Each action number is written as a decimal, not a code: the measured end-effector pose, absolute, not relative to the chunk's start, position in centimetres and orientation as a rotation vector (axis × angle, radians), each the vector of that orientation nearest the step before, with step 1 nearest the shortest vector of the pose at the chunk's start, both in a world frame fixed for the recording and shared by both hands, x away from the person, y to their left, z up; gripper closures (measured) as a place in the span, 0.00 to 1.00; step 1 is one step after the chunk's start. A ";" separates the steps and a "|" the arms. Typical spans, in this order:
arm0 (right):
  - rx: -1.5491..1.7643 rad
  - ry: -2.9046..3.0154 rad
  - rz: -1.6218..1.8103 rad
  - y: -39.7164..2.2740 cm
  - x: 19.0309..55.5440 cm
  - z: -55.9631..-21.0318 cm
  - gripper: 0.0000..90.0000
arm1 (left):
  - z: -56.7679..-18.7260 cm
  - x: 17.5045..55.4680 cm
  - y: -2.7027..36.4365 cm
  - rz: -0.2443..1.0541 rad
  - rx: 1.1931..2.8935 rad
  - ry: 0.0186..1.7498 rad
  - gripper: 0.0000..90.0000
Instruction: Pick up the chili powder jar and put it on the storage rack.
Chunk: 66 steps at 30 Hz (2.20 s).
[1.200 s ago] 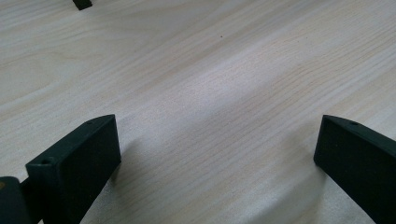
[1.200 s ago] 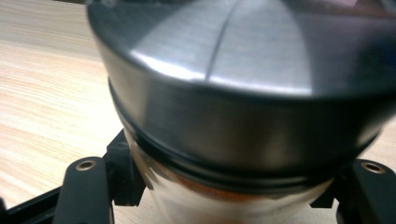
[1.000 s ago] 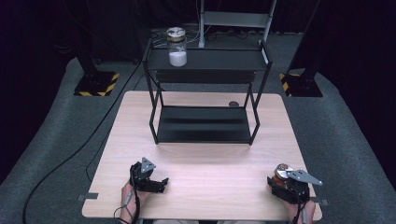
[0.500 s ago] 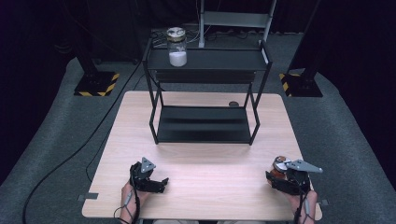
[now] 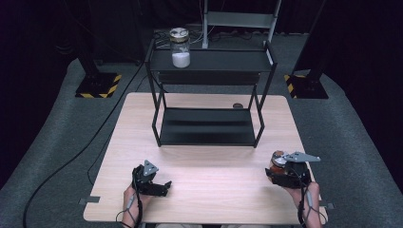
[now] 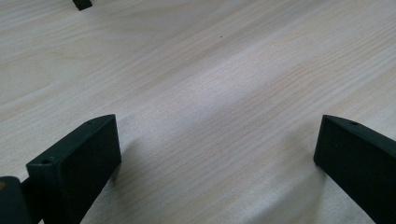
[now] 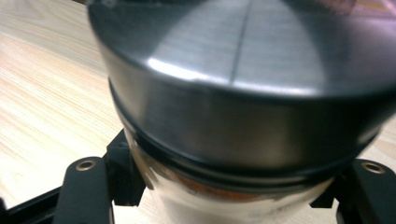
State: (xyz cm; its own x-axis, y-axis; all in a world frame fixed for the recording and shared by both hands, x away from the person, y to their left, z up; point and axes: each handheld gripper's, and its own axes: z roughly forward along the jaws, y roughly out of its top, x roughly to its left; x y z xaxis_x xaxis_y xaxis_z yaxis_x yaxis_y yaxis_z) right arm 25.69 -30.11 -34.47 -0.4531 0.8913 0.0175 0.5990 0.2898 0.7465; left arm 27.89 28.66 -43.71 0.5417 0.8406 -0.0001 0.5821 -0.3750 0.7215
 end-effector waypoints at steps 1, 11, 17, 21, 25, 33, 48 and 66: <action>1.333 2.168 0.980 -30.0 25.9 -34.3 0.34 | -43.7 27.9 28.7 0.488 2.098 1.144 0.00; 1.307 2.244 0.946 -29.1 27.9 -32.8 0.34 | -43.7 27.9 28.7 0.488 2.098 1.144 0.00; 1.286 2.289 0.925 -28.4 29.2 -31.9 0.34 | -43.7 27.9 28.7 0.487 2.098 1.143 0.00; 1.271 2.316 0.922 -28.0 30.1 -31.3 0.34 | -43.7 27.9 28.7 0.487 2.097 1.144 0.00; 1.248 2.346 0.902 -27.2 31.0 -30.7 0.34 | -43.7 27.9 28.7 0.486 2.098 1.144 0.00; 1.213 2.409 0.871 -25.7 33.3 -29.8 0.34 | -43.7 27.9 28.7 0.486 2.098 1.144 0.00; 1.165 2.507 0.769 -23.2 37.3 -27.9 0.34 | -43.7 27.9 28.7 0.484 2.097 1.145 0.00; 1.140 2.561 0.680 -20.9 40.7 -26.0 0.34 | -43.7 27.9 28.7 0.483 2.098 1.145 0.00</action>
